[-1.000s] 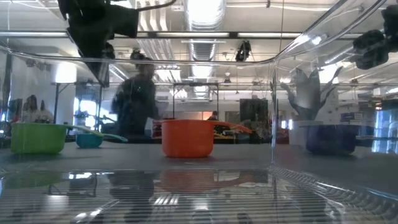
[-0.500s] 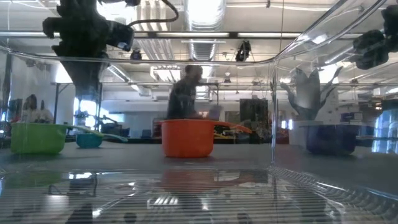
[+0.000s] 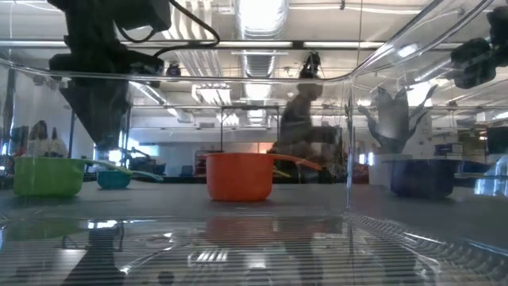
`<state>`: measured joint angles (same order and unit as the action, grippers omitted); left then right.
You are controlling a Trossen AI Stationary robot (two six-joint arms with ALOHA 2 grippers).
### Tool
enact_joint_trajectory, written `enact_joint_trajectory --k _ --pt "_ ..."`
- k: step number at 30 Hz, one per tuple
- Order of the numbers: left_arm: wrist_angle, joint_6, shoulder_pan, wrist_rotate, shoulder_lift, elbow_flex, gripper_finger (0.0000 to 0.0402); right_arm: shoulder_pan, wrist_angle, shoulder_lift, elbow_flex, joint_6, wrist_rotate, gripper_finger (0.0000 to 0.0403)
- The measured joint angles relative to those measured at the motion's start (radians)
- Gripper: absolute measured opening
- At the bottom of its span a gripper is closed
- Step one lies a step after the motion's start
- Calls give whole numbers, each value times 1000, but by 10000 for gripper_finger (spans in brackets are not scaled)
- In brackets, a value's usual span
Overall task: Nest measuring cups in basket
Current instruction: Stack the green measuring cup on top of the orange measuring cup
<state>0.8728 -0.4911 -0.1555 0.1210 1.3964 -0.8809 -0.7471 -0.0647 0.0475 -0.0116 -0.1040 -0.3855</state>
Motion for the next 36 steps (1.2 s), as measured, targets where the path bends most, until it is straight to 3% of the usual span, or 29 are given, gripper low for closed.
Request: enact_joint_trajectory --k 8,18,36 --pt "2 -47 -1 36 1 5 274 0 0 0 0 0 0 9" --pt "1 -59 -24 37 1 13 332 0 0 0 0 0 0 9" --pt "-10 -8 -27 94 1 69 334 0 0 0 0 0 0 9"
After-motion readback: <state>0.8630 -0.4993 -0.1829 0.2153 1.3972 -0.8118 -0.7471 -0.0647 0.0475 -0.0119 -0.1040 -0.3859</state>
